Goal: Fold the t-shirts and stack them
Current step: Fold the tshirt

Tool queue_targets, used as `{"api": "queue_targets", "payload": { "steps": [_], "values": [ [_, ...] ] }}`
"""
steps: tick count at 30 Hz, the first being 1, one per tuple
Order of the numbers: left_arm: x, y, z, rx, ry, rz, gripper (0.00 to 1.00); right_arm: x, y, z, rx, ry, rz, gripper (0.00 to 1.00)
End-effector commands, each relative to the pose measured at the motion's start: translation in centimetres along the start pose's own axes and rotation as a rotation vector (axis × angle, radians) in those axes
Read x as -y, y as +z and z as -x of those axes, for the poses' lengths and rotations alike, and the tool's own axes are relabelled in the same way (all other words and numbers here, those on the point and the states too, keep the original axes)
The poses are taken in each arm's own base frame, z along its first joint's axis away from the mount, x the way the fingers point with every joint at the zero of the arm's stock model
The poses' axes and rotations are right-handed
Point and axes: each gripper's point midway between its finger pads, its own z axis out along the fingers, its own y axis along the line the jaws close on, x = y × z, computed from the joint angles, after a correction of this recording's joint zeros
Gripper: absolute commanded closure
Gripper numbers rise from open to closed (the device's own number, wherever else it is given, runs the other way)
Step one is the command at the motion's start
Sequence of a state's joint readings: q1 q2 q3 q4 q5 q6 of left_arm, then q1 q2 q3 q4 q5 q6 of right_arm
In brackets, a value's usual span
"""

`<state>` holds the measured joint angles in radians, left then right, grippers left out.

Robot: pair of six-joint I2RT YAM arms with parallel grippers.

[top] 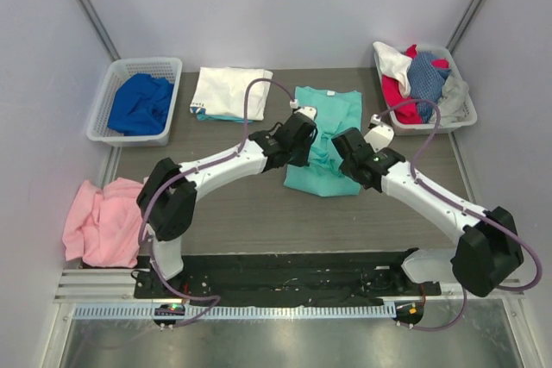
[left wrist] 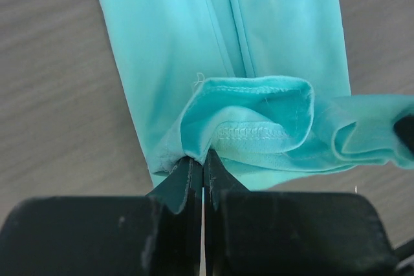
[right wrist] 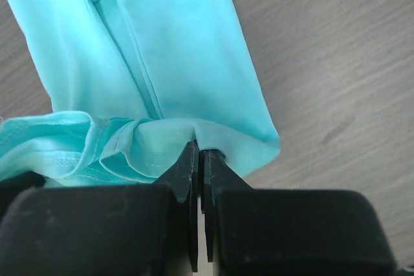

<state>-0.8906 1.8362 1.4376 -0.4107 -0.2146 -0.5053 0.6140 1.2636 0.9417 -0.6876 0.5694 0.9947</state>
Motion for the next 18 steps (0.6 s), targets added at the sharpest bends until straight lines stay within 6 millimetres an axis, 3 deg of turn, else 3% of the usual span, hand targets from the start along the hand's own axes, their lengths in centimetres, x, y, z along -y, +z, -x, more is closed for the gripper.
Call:
{"api": "queue_targets", "payload": {
  "steps": [1, 6, 11, 18],
  "values": [
    [-0.5, 1.5, 4.1, 0.048, 0.015, -0.024, 1.0, -3.4, 1.7, 3.7, 0.055, 0.006, 0.074, 0.99],
    [-2.1, 3.6, 5.8, 0.041, -0.005, -0.02, 1.0, -4.9, 4.8, 4.4, 0.02, 0.003, 0.075, 0.99],
    [-3.1, 5.9, 5.5, 0.002, -0.017, -0.026, 1.0, -6.4, 6.3, 5.9, 0.014, 0.012, 0.094, 0.99],
    [-3.6, 7.6, 5.9, -0.011, -0.03, -0.038, 1.0, -6.0, 8.5, 6.1, -0.01, 0.018, 0.071, 0.99]
  ]
}}
